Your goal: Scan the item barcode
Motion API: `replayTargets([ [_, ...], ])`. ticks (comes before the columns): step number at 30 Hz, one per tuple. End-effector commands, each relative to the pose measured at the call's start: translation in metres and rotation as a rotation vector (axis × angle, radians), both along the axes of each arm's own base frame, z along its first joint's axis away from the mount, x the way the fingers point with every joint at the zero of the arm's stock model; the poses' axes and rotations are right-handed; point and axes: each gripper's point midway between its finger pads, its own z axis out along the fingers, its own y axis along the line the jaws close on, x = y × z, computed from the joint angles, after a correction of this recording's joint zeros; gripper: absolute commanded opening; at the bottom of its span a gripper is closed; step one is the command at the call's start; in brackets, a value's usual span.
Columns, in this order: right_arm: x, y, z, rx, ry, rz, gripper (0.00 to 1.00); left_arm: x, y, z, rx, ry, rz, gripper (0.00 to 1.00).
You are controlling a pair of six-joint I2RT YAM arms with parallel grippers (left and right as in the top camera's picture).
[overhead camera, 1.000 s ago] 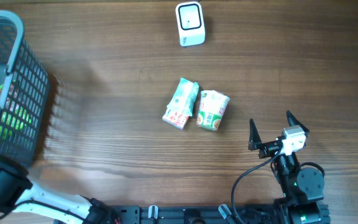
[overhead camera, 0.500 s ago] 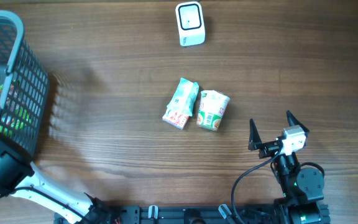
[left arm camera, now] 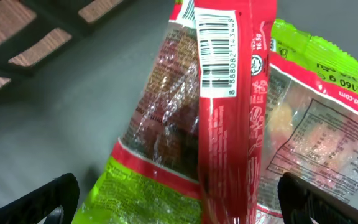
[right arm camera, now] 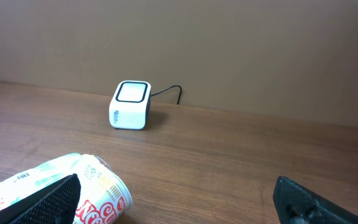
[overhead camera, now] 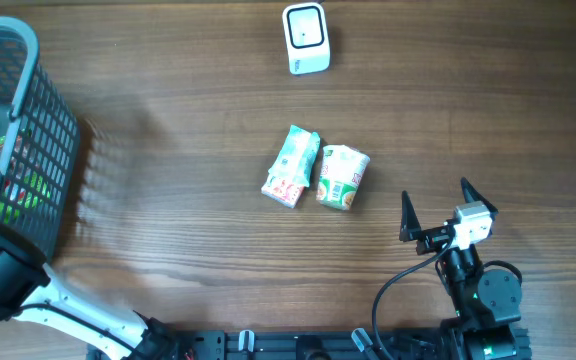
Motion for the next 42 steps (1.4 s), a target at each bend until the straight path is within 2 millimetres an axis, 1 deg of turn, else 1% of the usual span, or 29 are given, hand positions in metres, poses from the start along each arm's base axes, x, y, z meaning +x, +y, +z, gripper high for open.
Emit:
replayTargets([
  [1, 0.0, 0.0, 0.001, 0.0, -0.007, 0.002, 1.0, 0.004, -0.001, -0.022, -0.032, 0.014, -0.032, 1.0],
  [3, 0.0, 0.0, 0.001, 0.0, -0.007, 0.002, 1.0, 0.006, 0.0, -0.033, -0.041, 0.016, -0.033, 1.0],
  [5, 0.0, 0.0, 0.001, 0.0, -0.007, 0.002, 1.0, 0.008, -0.007, -0.05, -0.089, 0.013, -0.042, 1.0],
  [7, 0.0, 0.0, 0.001, 0.0, -0.007, 0.002, 1.0, 0.003, -0.011, -0.065, -0.122, 0.041, -0.041, 0.97],
  [8, 0.0, 0.0, 0.001, 0.0, -0.007, 0.002, 1.0, 0.001, -0.017, -0.073, -0.151, 0.053, -0.043, 0.73],
  [9, 0.0, 0.0, 0.001, 0.0, -0.007, 0.002, 1.0, 0.001, -0.02, -0.075, -0.166, 0.053, -0.045, 0.35],
  [10, 0.0, 0.0, 0.001, 0.0, -0.007, 0.002, 0.99, 0.001, -0.021, -0.075, -0.172, 0.052, -0.046, 0.2],
  [11, 0.0, 0.0, 0.001, 0.0, -0.007, 0.002, 1.0, 0.001, -0.022, -0.075, -0.178, 0.051, -0.048, 0.07],
  [12, 0.0, 0.0, 0.001, 0.0, -0.007, 0.002, 1.0, 0.0, -0.023, -0.075, -0.182, 0.053, -0.047, 0.04],
  [14, 0.0, 0.0, 0.001, 0.0, -0.007, 0.002, 1.0, -0.001, -0.024, -0.074, -0.186, 0.057, -0.047, 0.04],
  [15, 0.0, 0.0, 0.001, 0.0, -0.007, 0.002, 1.0, 0.0, -0.024, -0.066, -0.178, 0.05, -0.047, 0.04],
  [16, 0.0, 0.0, 0.001, 0.0, -0.007, 0.002, 1.0, 0.003, -0.021, -0.052, -0.153, 0.029, -0.049, 0.04],
  [17, 0.0, 0.0, 0.001, 0.0, -0.007, 0.002, 1.0, 0.007, -0.016, -0.031, -0.116, -0.004, -0.044, 0.04],
  [19, 0.0, 0.0, 0.001, 0.0, -0.007, 0.002, 1.0, 0.02, -0.004, 0.047, 0.005, -0.129, -0.005, 0.04],
  [20, 0.0, 0.0, 0.001, 0.0, -0.007, 0.002, 1.0, 0.025, -0.004, 0.091, 0.069, -0.197, 0.005, 0.04],
  [22, 0.0, 0.0, 0.001, 0.0, -0.007, 0.002, 1.0, 0.029, -0.016, 0.201, 0.239, -0.38, 0.003, 0.04],
  [24, 0.0, 0.0, 0.001, 0.0, -0.007, 0.002, 1.0, 0.021, -0.035, 0.281, 0.346, -0.534, 0.038, 0.04],
  [25, 0.0, 0.0, 0.001, 0.0, -0.007, 0.002, 1.0, 0.015, -0.047, 0.311, 0.379, -0.601, 0.049, 0.04],
  [26, 0.0, 0.0, 0.001, 0.0, -0.007, 0.002, 1.0, 0.006, -0.065, 0.345, 0.403, -0.684, 0.068, 0.04],
  [27, 0.0, 0.0, 0.001, 0.0, -0.007, 0.002, 1.0, -0.004, -0.098, 0.374, 0.396, -0.762, 0.063, 0.04],
  [28, 0.0, 0.0, 0.001, 0.0, -0.007, 0.002, 1.0, -0.006, -0.124, 0.384, 0.373, -0.791, 0.027, 0.04],
  [29, 0.0, 0.0, 0.001, 0.0, -0.007, 0.002, 1.0, -0.005, -0.153, 0.387, 0.334, -0.801, -0.036, 0.04],
  [30, 0.0, 0.0, 0.001, 0.0, -0.007, 0.002, 1.0, 0.002, -0.191, 0.383, 0.273, -0.791, -0.125, 0.04],
  [33, 0.0, 0.0, 0.001, 0.0, -0.007, 0.002, 1.0, 0.023, -0.276, 0.345, 0.117, -0.67, -0.364, 0.04],
  [34, 0.0, 0.0, 0.001, 0.0, -0.007, 0.002, 1.0, 0.033, -0.311, 0.32, 0.047, -0.593, -0.461, 0.04],
  [36, 0.0, 0.0, 0.001, 0.0, -0.007, 0.002, 1.0, 0.047, -0.357, 0.274, -0.035, -0.457, -0.58, 0.04],
  [38, 0.0, 0.0, 0.001, 0.0, -0.007, 0.002, 1.0, 0.06, -0.407, 0.195, -0.128, -0.244, -0.703, 0.04],
  [41, 0.0, 0.0, 0.001, 0.0, -0.007, 0.002, 1.0, 0.065, -0.449, 0.099, -0.192, -0.02, -0.791, 0.04],
  [42, 0.0, 0.0, 0.001, 0.0, -0.007, 0.002, 1.0, 0.065, -0.456, 0.08, -0.202, 0.021, -0.804, 0.04],
])
